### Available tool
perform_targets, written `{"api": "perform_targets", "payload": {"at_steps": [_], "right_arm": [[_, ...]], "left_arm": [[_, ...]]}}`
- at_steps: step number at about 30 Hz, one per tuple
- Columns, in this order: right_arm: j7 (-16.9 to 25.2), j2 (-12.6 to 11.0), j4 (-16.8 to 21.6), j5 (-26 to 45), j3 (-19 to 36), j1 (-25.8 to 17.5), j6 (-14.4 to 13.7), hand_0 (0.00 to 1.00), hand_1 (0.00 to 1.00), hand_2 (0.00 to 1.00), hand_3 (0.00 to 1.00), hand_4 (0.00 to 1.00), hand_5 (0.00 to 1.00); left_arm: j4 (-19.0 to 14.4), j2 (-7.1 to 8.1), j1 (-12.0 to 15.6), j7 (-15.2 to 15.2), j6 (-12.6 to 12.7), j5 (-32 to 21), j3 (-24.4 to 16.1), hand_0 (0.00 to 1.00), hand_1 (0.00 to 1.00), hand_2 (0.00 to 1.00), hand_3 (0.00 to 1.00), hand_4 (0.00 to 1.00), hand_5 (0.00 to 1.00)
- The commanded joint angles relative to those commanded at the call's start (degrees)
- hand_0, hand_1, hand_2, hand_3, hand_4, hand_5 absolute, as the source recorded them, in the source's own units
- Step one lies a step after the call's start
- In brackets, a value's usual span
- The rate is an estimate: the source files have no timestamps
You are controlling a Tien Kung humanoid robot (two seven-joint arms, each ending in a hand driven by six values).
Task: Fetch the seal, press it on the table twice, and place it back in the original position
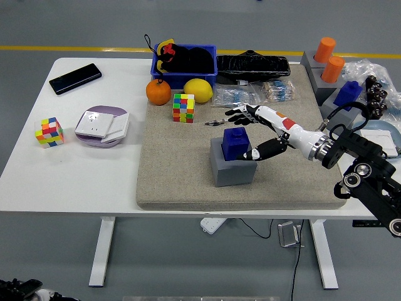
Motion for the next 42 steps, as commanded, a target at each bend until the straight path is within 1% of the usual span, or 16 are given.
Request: {"api": "perform_targets", "payload": {"at_steps": [4,5,9,10,11,15,17,24,28,29,34,35,40,41,42], "right_arm": [[1.3,0.3,-2.3,3.1,-1.3,0.5,-1.5,0.793,0.759,0.771,0.818,0.983,0.002],[1.4,0.4,-2.5,3.4,-1.4,0.5,-1.6,0.769,0.743,0.761,0.813,0.972,0.002],[2.3,0.7,-4.5,5.6,-1.9,0.8,-2.7,0.769,0.743,0.761,0.813,0.972,0.002],[2.5,0.7,-4.8,6.1,-2.0,0.9,-2.9,0.769,0.743,0.761,0.813,0.972,0.002],[2.7,0.7,-5.2,6.6,-2.2,1.0,-3.1,0.747,0.712,0.733,0.805,0.966,0.002],[2.9,0.8,-6.0,8.3,-2.7,0.9,-3.2,0.747,0.712,0.733,0.805,0.966,0.002],[2.9,0.8,-6.1,8.9,-3.0,0.8,-3.2,0.734,0.694,0.715,0.795,0.962,0.002],[3.2,1.0,-5.8,9.8,-3.9,0.6,-3.4,0.725,0.681,0.704,0.782,0.956,0.002],[3.5,1.0,-6.0,10.4,-4.5,0.5,-4.0,0.725,0.681,0.704,0.782,0.956,0.002],[3.7,1.0,-6.0,10.4,-4.6,0.5,-4.2,0.711,0.661,0.682,0.76,0.944,0.002],[3.9,1.1,-6.1,10.3,-4.9,0.5,-5.2,0.711,0.661,0.682,0.76,0.944,0.002],[4.0,1.1,-6.1,10.3,-4.9,0.5,-5.3,0.663,0.602,0.629,0.724,0.89,0.002],[4.2,1.0,-6.2,10.0,-5.2,0.5,-6.3,0.663,0.602,0.629,0.724,0.89,0.002],[4.2,1.1,-6.2,9.8,-5.3,0.4,-6.4,0.625,0.543,0.577,0.676,0.845,0.002],[4.2,1.1,-6.3,9.7,-5.3,0.4,-6.4,0.625,0.543,0.577,0.676,0.845,0.002]], "left_arm": [[0.0,-0.02,0.0,0.0,0.0,0.1,-0.1,0.72,0.691,0.681,0.747,0.68,0.261],[0.0,-0.02,0.0,0.0,0.0,0.1,-0.1,0.72,0.691,0.681,0.749,0.681,0.261],[0.0,-0.03,-0.1,0.0,-0.1,0.2,-0.1,0.72,0.691,0.681,0.749,0.681,0.261],[0.0,-0.04,-0.1,0.0,-0.1,0.4,-0.2,0.72,0.691,0.681,0.749,0.681,0.261],[0.0,-0.04,-0.1,0.1,-0.1,0.6,-0.4,0.72,0.691,0.681,0.749,0.681,0.26],[0.0,-0.07,-0.1,0.1,-0.1,0.6,-0.4,0.72,0.691,0.681,0.749,0.681,0.26],[0.0,-0.09,-0.1,0.1,-0.1,0.5,-0.4,0.721,0.691,0.681,0.75,0.683,0.26],[0.0,-0.18,-0.1,0.0,-0.1,0.2,-0.2,0.721,0.691,0.681,0.749,0.683,0.26],[0.0,-0.23,-0.1,-0.1,-0.2,0.1,0.0,0.721,0.691,0.681,0.749,0.683,0.26],[0.0,-0.23,-0.1,0.0,-0.2,0.1,-0.1,0.721,0.691,0.681,0.749,0.683,0.26],[0.0,-0.2,-0.1,0.0,-0.2,0.2,-0.1,0.721,0.691,0.681,0.749,0.683,0.26],[0.0,-0.2,-0.1,0.0,-0.2,0.2,-0.1,0.721,0.691,0.681,0.749,0.684,0.259],[0.0,-0.19,-0.1,0.0,-0.1,0.2,-0.2,0.721,0.691,0.681,0.749,0.684,0.259],[0.0,-0.19,-0.1,0.0,-0.2,0.1,-0.1,0.721,0.691,0.681,0.749,0.684,0.26],[0.0,-0.21,-0.1,0.0,-0.2,0.1,-0.1,0.721,0.691,0.681,0.749,0.684,0.26]]}}
